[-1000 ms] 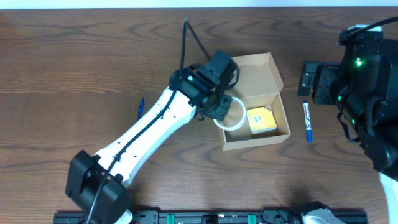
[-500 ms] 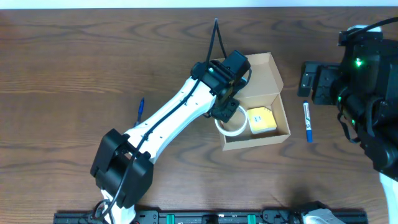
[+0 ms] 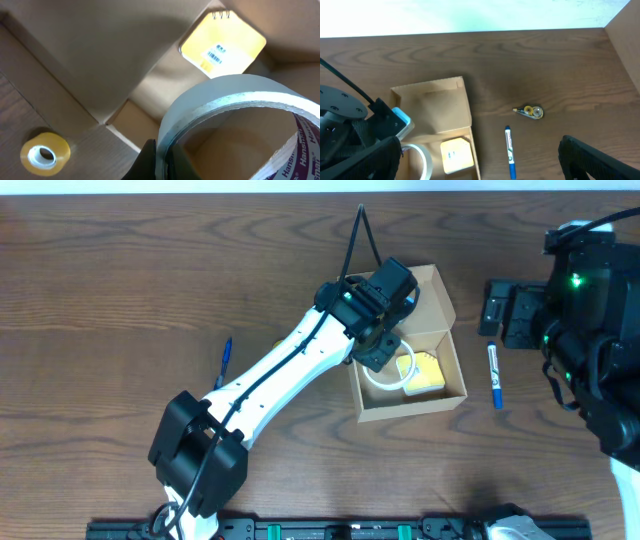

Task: Pack container
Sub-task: 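Lower the white tape roll into the box and open the left gripper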

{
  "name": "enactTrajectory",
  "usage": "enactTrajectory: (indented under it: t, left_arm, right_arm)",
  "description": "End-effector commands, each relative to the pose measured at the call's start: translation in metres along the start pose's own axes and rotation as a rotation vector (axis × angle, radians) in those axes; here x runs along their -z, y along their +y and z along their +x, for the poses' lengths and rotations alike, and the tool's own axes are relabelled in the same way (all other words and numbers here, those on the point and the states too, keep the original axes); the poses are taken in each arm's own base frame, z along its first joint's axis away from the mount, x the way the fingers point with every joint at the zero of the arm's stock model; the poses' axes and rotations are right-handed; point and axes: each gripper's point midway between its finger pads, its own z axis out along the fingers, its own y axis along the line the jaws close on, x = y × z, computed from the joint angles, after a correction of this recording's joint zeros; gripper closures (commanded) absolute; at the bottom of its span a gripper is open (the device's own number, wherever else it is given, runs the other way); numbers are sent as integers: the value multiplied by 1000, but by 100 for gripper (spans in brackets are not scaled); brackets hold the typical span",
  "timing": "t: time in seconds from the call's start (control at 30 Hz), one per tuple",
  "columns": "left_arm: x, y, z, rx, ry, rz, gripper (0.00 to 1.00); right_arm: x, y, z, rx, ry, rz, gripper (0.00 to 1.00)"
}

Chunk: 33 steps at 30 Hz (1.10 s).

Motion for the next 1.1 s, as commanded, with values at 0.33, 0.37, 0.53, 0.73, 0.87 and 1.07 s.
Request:
enactTrajectory:
  t: [0.33, 0.37, 0.53, 0.73, 0.87, 1.07]
  left_arm:
    - [-35, 9, 3, -53, 133, -57, 94]
    - [-34, 12, 4, -59, 146, -77, 94]
    - [-36, 18, 2, -64, 159, -111, 94]
    - [-35, 22, 3, -76, 165, -134, 94]
    - [-35, 24, 4, -88, 169, -142, 94]
    - [-35, 24, 4, -88, 168, -142, 89]
  right_arm:
    - [4, -1, -3, 6, -10, -5, 1]
    - [4, -1, -3, 6, -10, -5, 1]
    - [4, -1, -3, 6, -10, -5, 1]
    - [4, -1, -2, 7, -5, -4, 1]
    - [4, -2, 0, 10, 4, -2, 1]
    - [4, -2, 3, 12, 13, 0, 1]
